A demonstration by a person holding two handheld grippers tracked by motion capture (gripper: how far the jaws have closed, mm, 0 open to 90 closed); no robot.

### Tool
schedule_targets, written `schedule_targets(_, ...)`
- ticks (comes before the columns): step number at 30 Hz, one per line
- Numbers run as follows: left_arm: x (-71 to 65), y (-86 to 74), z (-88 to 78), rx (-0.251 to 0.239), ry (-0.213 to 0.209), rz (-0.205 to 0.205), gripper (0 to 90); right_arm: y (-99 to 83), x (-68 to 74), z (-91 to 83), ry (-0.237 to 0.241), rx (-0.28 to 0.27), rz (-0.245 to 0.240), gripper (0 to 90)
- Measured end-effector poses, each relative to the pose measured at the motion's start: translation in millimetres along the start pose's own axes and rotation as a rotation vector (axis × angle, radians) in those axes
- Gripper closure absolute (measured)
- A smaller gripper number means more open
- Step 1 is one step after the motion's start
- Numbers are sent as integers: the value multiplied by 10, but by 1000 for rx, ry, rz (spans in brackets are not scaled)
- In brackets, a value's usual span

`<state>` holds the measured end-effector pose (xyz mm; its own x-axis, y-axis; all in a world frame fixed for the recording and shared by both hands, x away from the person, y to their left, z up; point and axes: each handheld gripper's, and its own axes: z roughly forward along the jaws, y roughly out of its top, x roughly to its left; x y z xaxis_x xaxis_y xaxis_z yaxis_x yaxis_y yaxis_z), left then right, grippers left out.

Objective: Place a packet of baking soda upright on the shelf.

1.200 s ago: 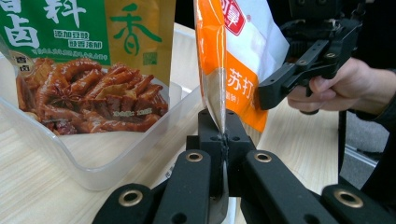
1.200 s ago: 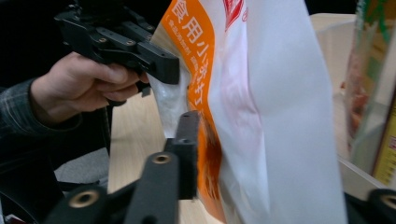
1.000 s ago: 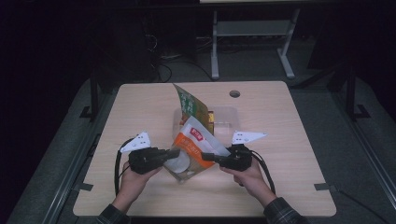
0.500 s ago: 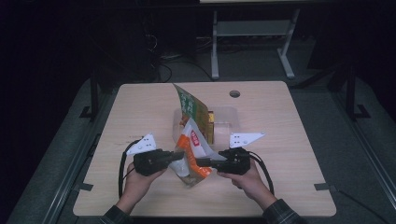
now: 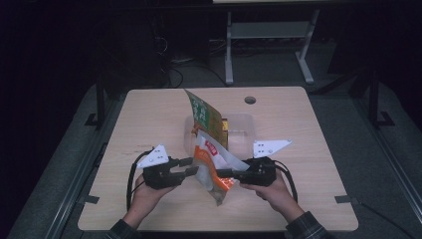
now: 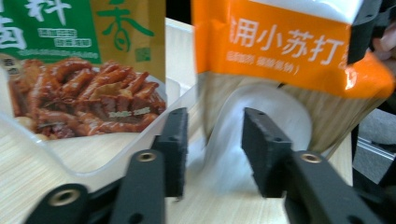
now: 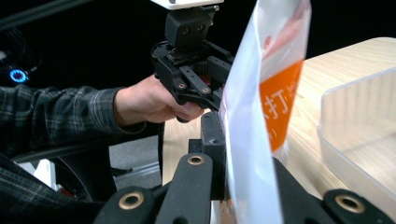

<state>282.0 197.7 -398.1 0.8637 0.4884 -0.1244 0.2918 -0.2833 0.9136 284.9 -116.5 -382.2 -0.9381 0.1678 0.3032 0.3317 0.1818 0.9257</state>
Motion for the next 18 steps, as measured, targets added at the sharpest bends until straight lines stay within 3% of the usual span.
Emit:
schedule_targets(9,42,-89,-68,65,26,37,395,22,67,-357,-51,47,-43,900)
schedule_targets(18,152,-258,-219,130,60,1,306,44,51,-619,-107,65,-61,900)
